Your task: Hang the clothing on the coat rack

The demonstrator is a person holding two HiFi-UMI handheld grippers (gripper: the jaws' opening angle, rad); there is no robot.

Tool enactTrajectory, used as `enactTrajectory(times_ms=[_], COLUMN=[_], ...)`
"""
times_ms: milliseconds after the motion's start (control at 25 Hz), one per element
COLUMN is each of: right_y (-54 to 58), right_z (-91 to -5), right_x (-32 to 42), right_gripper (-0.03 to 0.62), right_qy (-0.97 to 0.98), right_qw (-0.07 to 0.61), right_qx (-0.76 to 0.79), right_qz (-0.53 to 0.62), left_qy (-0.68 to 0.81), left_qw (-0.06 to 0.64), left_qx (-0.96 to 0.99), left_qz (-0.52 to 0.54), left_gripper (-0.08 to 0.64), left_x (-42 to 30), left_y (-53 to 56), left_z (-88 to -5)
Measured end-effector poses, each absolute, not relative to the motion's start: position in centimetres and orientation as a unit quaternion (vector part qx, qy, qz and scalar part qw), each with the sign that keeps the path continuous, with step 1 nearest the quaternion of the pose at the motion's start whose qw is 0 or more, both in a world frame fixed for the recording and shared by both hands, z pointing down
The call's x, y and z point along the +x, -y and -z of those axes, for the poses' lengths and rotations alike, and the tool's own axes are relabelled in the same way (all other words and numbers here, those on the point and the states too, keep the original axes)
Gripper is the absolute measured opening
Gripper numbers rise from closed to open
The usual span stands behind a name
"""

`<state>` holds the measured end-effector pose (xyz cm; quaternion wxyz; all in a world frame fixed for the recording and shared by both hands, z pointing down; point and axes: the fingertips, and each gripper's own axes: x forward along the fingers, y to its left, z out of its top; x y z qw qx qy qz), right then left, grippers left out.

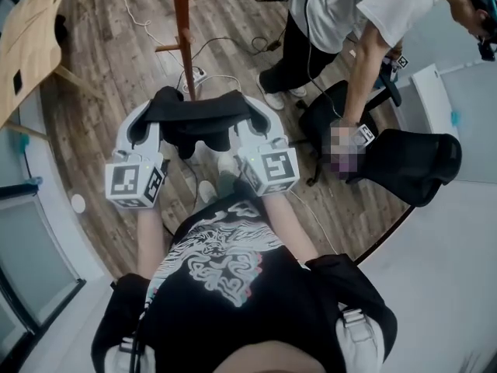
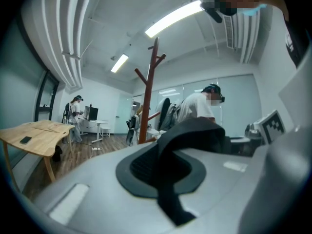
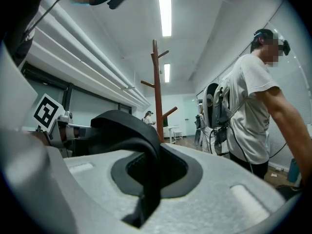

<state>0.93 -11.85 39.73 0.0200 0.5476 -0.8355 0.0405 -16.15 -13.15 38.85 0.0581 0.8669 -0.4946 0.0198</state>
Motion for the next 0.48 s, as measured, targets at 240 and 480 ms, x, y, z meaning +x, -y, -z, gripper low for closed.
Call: enactTrajectory(times_ms=[240,480], right_y=[14.2,17.4], right_z=[-39.7,-39.7], right_x=[0.9,0.6], right_gripper=[0.014,0.014], right_qy=[0.842,0.852], right_qw=[0.022,0.018], right_qx=[0.537,0.522], right_qz=[-0.038,-0.04], left_qy=[0.509,0.526], left_qw=[0.063,0.06], left_qx=[0.858,0.848], left_qz=[-0.024,-0.023], left_gripper=[0.002,0.002], left_x=[-16.7,-17.7], left_y=[15.2,17.5], left_z=[-39.3,-39.2])
